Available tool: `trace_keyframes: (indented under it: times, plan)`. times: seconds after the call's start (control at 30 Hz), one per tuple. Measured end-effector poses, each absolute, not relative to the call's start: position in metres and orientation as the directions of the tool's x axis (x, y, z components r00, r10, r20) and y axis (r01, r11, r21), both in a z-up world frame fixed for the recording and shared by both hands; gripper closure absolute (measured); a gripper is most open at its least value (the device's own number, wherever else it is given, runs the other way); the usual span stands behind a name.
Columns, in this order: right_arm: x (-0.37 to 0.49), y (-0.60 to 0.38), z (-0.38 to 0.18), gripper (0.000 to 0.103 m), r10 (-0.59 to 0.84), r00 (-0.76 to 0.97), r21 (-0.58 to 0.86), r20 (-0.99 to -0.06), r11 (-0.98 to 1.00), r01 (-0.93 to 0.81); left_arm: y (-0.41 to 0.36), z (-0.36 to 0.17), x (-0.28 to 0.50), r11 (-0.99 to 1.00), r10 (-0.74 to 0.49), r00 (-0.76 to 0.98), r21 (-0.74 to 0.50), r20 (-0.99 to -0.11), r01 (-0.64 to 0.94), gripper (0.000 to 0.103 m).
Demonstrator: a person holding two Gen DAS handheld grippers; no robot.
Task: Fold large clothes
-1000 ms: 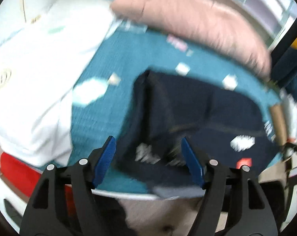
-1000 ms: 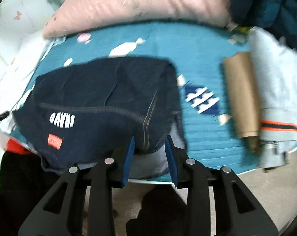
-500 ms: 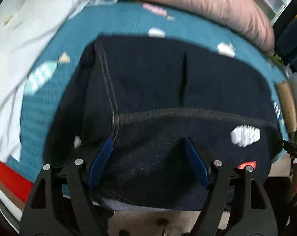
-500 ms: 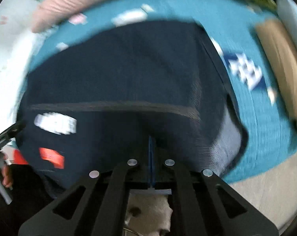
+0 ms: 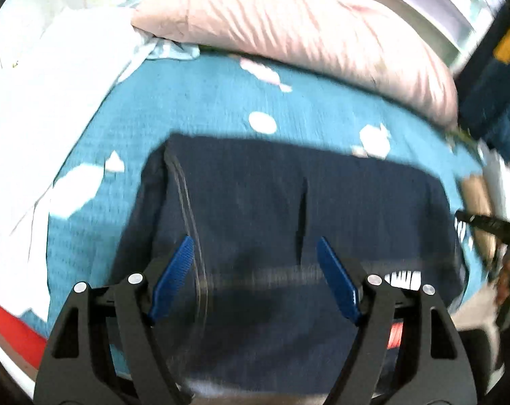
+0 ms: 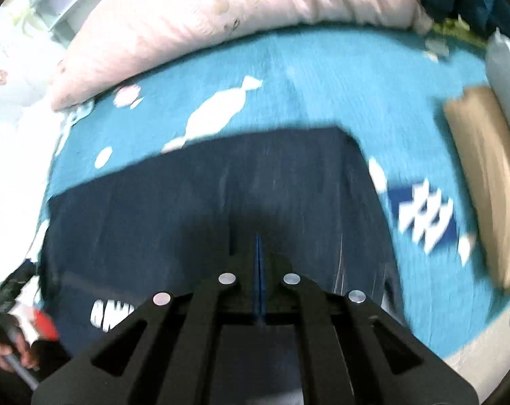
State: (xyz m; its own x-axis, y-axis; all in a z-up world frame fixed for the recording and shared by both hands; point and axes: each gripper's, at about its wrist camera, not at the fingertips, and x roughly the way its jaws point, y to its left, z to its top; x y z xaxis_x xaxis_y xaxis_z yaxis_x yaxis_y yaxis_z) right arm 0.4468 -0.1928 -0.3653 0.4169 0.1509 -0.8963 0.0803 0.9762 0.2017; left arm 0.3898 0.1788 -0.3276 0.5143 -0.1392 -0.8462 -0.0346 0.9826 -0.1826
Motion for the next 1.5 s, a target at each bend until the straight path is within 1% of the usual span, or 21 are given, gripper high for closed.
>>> trace_keyframes:
  times: [0.1, 0.13, 0.2, 0.23, 0.27, 0.33, 0.4, 0.43, 0.5, 0.53, 0.6, 0.67, 0.8, 0.83, 0.9, 1.0, 1.07, 1.13, 1.27, 1.33, 1.5]
  plan:
    - [0.479, -0.192, -0.374, 0.102, 0.144, 0.422, 0.204, -0.895, 0.974, 0.100, 0.184, -0.332, 0.435, 0.988, -0.096, 0.510, -0.145, -0.855, -0.059, 0.026]
    - [0.488, -0.192, -0.379, 0.102, 0.162, 0.420, 0.222, -0.893, 0.970, 0.099, 0.183, -0.338, 0.452, 0.989, -0.089, 0.493, -0.137, -0.866, -0.061, 0.026]
    - [0.498, -0.191, -0.391, 0.102, 0.122, 0.389, 0.170, -0.913, 0.981, 0.092, 0.181, -0.350, 0.473, 0.993, -0.058, 0.442, -0.096, -0.895, -0.064, 0.026]
    - [0.503, -0.189, -0.402, 0.103, 0.102, 0.363, 0.142, -0.926, 0.986, 0.084, 0.181, -0.360, 0.483, 0.996, -0.022, 0.411, -0.056, -0.912, -0.071, 0.026]
    - [0.506, -0.190, -0.415, 0.103, 0.107, 0.327, 0.143, -0.939, 0.986, 0.090, 0.180, -0.369, 0.490, 0.996, -0.008, 0.380, -0.041, -0.925, -0.078, 0.026]
    - [0.507, -0.194, -0.429, 0.103, 0.126, 0.314, 0.168, -0.941, 0.979, 0.113, 0.184, -0.382, 0.495, 0.995, -0.009, 0.328, -0.040, -0.944, -0.089, 0.027]
    - [0.503, -0.196, -0.432, 0.103, 0.127, 0.319, 0.180, -0.939, 0.973, 0.142, 0.186, -0.390, 0.499, 0.995, -0.013, 0.309, -0.042, -0.951, -0.086, 0.027]
    - [0.503, -0.192, -0.429, 0.103, 0.106, 0.317, 0.157, -0.942, 0.978, 0.138, 0.186, -0.392, 0.499, 0.996, -0.012, 0.298, -0.038, -0.954, -0.080, 0.027]
    - [0.497, -0.185, -0.416, 0.101, 0.070, 0.336, 0.121, -0.939, 0.984, 0.134, 0.187, -0.394, 0.501, 0.996, -0.021, 0.288, -0.046, -0.957, -0.081, 0.026]
    - [0.492, -0.181, -0.406, 0.101, 0.077, 0.360, 0.132, -0.930, 0.982, 0.132, 0.187, -0.393, 0.502, 0.996, -0.025, 0.288, -0.049, -0.957, -0.077, 0.026]
    - [0.482, -0.167, -0.390, 0.101, 0.162, 0.401, 0.219, -0.902, 0.970, 0.103, 0.189, -0.392, 0.501, 0.995, -0.039, 0.292, -0.063, -0.956, -0.074, 0.026]
    - [0.473, -0.135, -0.380, 0.101, 0.246, 0.401, 0.282, -0.882, 0.959, 0.031, 0.191, -0.389, 0.501, 0.993, -0.060, 0.307, -0.088, -0.950, -0.081, 0.025]
    - [0.465, -0.077, -0.381, 0.101, 0.353, 0.354, 0.351, -0.866, 0.934, -0.071, 0.203, -0.379, 0.492, 0.981, -0.123, 0.348, -0.166, -0.929, -0.097, 0.022]
    - [0.466, -0.062, -0.386, 0.101, 0.357, 0.341, 0.348, -0.869, 0.933, -0.089, 0.205, -0.377, 0.490, 0.979, -0.131, 0.354, -0.177, -0.926, -0.100, 0.022]
    - [0.465, -0.046, -0.398, 0.101, 0.366, 0.307, 0.349, -0.878, 0.931, -0.111, 0.211, -0.372, 0.485, 0.973, -0.147, 0.373, -0.201, -0.916, -0.111, 0.017]
    - [0.464, -0.037, -0.426, 0.103, 0.323, 0.275, 0.306, -0.905, 0.946, -0.105, 0.217, -0.368, 0.480, 0.971, -0.150, 0.383, -0.209, -0.912, -0.118, 0.017]
    - [0.467, -0.044, -0.432, 0.103, 0.347, 0.265, 0.342, -0.900, 0.937, -0.067, 0.222, -0.366, 0.477, 0.971, -0.149, 0.383, -0.208, -0.912, -0.118, 0.017]
    - [0.468, -0.043, -0.431, 0.103, 0.343, 0.252, 0.337, -0.905, 0.939, -0.067, 0.226, -0.365, 0.474, 0.971, -0.143, 0.388, -0.204, -0.910, -0.121, 0.017]
    - [0.460, -0.032, -0.417, 0.103, 0.289, 0.264, 0.272, -0.920, 0.957, -0.101, 0.241, -0.362, 0.466, 0.965, -0.137, 0.393, -0.212, -0.909, -0.154, 0.017]
    - [0.455, -0.032, -0.408, 0.100, 0.290, 0.279, 0.273, -0.915, 0.957, -0.100, 0.248, -0.362, 0.461, 0.960, -0.141, 0.392, -0.222, -0.909, -0.170, 0.017]
    - [0.439, -0.022, -0.394, 0.100, 0.305, 0.300, 0.279, -0.904, 0.952, -0.128, 0.254, -0.361, 0.451, 0.958, -0.133, 0.386, -0.218, -0.913, -0.184, 0.017]
